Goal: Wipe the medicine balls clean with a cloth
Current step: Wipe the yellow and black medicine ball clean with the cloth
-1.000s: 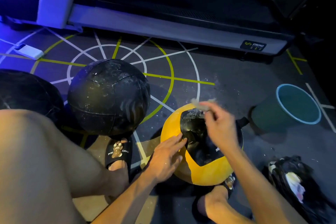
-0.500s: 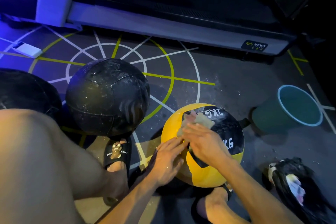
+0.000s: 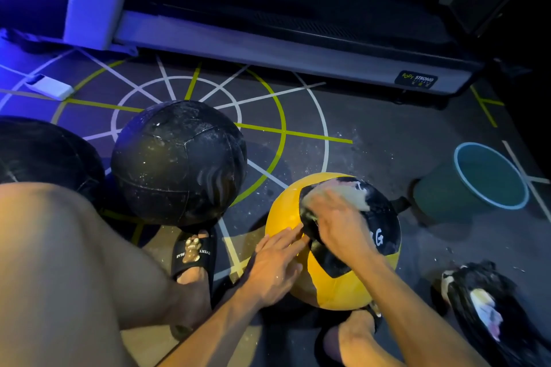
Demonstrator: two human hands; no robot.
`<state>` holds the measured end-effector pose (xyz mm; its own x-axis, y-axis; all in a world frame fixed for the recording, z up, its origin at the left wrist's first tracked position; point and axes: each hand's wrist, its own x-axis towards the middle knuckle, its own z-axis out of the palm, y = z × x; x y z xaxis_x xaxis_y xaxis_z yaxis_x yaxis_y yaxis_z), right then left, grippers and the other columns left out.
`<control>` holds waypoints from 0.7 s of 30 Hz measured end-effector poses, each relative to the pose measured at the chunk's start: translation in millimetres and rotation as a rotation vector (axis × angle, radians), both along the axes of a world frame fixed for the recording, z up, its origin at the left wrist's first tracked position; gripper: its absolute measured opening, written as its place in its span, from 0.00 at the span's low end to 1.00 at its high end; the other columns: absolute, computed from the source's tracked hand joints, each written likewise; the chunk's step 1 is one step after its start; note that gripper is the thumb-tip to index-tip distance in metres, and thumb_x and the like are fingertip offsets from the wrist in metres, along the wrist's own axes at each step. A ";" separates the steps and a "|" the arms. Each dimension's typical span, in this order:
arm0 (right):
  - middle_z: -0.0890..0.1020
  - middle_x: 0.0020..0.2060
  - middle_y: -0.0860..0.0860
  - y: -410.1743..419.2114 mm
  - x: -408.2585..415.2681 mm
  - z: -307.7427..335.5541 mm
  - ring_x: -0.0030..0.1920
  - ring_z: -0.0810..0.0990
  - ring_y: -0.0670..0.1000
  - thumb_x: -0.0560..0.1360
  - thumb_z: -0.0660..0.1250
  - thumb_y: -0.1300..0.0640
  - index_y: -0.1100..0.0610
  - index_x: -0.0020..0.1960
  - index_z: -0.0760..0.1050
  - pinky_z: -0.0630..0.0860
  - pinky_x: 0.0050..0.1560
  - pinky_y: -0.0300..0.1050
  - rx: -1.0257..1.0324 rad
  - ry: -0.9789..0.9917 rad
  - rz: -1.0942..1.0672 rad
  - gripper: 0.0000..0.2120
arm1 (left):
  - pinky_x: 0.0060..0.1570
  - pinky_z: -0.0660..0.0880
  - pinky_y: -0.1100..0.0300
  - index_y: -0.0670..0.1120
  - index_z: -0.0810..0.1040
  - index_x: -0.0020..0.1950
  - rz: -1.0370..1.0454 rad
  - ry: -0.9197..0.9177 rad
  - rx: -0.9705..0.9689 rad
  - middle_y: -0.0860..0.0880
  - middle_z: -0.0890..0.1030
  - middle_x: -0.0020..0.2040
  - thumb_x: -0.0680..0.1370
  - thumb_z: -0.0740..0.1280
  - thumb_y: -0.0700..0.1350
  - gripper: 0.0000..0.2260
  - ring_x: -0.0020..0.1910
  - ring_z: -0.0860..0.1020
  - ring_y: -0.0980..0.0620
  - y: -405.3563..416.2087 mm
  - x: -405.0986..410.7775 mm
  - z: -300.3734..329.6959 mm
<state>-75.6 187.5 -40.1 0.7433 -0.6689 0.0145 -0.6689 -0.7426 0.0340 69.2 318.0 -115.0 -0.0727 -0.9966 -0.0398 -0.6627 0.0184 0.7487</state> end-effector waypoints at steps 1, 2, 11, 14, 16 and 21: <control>0.77 0.67 0.57 5.2 3.7 -9.7 0.73 0.71 0.62 0.77 0.59 0.61 0.58 0.64 0.78 0.69 0.71 0.59 0.044 0.118 0.158 0.18 | 0.78 0.55 0.44 0.54 0.71 0.77 0.001 0.004 0.006 0.56 0.60 0.82 0.78 0.63 0.49 0.25 0.81 0.59 0.51 1.2 0.0 -1.0; 0.75 0.69 0.54 7.9 3.8 -14.5 0.76 0.67 0.58 0.78 0.56 0.59 0.55 0.65 0.77 0.67 0.73 0.57 0.130 0.116 0.228 0.19 | 0.77 0.56 0.41 0.53 0.73 0.75 0.007 0.010 0.005 0.55 0.63 0.81 0.77 0.65 0.48 0.24 0.80 0.61 0.50 2.9 -0.1 -3.3; 0.82 0.65 0.52 2.1 -17.3 -2.2 0.68 0.79 0.55 0.70 0.72 0.67 0.55 0.65 0.81 0.72 0.69 0.53 0.061 -0.246 -0.069 0.23 | 0.75 0.59 0.39 0.58 0.70 0.76 0.056 0.036 -0.012 0.55 0.65 0.80 0.78 0.64 0.48 0.25 0.79 0.62 0.53 3.5 3.7 -2.7; 0.74 0.73 0.48 21.6 -18.7 -11.5 0.77 0.66 0.47 0.77 0.60 0.62 0.54 0.73 0.75 0.59 0.79 0.48 0.204 -0.200 0.151 0.24 | 0.68 0.69 0.36 0.56 0.75 0.65 0.102 0.021 -0.019 0.54 0.69 0.78 0.76 0.62 0.50 0.18 0.75 0.70 0.49 3.3 12.4 -14.8; 0.71 0.75 0.46 16.5 -30.5 -14.2 0.78 0.61 0.43 0.80 0.57 0.61 0.52 0.76 0.71 0.59 0.80 0.48 0.207 -0.253 0.082 0.25 | 0.72 0.65 0.37 0.54 0.78 0.66 0.109 -0.019 0.005 0.54 0.69 0.78 0.77 0.63 0.49 0.17 0.76 0.69 0.49 0.7 16.7 -6.7; 0.75 0.73 0.50 21.5 -31.8 -21.5 0.77 0.67 0.49 0.79 0.56 0.62 0.56 0.74 0.74 0.65 0.77 0.52 0.134 -0.338 -0.123 0.24 | 0.71 0.68 0.50 0.51 0.79 0.68 0.129 -0.117 -0.104 0.55 0.74 0.74 0.80 0.58 0.54 0.20 0.73 0.72 0.51 -11.0 18.0 12.6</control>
<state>-107.4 208.9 -61.7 0.6256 -0.7653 0.1516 -0.7102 -0.6391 -0.2953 87.2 307.0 -102.4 0.0545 -0.9965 0.0634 -0.7467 0.0015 0.6652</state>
